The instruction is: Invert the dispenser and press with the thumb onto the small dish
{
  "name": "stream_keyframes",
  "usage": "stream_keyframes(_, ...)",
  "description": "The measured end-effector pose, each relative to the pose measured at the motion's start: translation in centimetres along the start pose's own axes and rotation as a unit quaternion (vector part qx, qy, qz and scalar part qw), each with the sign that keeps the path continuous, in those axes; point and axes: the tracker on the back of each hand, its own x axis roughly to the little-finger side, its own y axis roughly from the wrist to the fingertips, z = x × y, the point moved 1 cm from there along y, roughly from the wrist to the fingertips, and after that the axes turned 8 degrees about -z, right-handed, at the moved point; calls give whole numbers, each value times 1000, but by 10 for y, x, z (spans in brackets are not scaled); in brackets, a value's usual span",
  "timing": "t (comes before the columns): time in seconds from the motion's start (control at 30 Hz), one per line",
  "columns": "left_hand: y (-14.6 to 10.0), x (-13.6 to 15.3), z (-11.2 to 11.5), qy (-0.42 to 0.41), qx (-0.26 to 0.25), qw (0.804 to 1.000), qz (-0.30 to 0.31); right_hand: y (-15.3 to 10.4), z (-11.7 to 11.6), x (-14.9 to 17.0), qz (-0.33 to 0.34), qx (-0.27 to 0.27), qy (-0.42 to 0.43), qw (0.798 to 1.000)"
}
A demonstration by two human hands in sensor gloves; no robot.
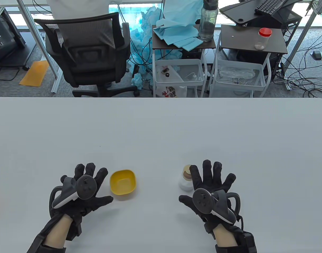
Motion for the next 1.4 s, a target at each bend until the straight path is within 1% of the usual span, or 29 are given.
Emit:
stream_keyframes(0.13, -1, -2, -2, -7, -3, 1000, 7, 0, -1, -1, 4, 0, 4, 1000)
stream_keyframes(0.27, -1, -7, -1, 2, 1, 1000, 7, 0, 0, -1, 6, 3, 10, 1000)
stream_keyframes(0.37, 0, -9, -2, 20, -6, 1000, -1, -1, 1, -2, 10, 7, 13, 1000)
stream_keyframes(0.43, 0, -9, -4, 18, -5, 1000, -1, -2, 0, -4, 13, 6, 12, 1000)
stream_keyframes(0.57, 3, -5, -8, -31, 15, 999, 8, -2, 1, -6, 20, 6, 14, 1000)
stream_keyframes(0.8, 8, -4, -27, -102, 25, 994, 11, 0, -2, -1, 18, -1, 27, 999)
stream_keyframes(0.87, 14, -6, -32, -117, 32, 993, 5, -1, -2, 0, 18, -1, 32, 999)
stream_keyframes(0.93, 24, -7, -36, -125, 56, 991, -2, -1, -3, 0, 20, -3, 36, 999)
stream_keyframes(1.07, 44, -12, -35, -132, 88, 987, -21, -2, -3, -1, 25, -3, 41, 999)
stream_keyframes(1.13, 52, -15, -34, -126, 72, 989, -33, -3, -2, -1, 27, -3, 45, 999)
stream_keyframes(1.17, 55, -18, -33, -105, 64, 992, -38, -3, -1, -1, 28, 0, 48, 998)
stream_keyframes(1.23, 61, -20, -31, -80, 62, 994, -43, -4, 0, 1, 28, 2, 54, 998)
stream_keyframes(1.4, 78, -25, -27, -88, 73, 992, -56, -3, 1, 3, 29, 2, 66, 997)
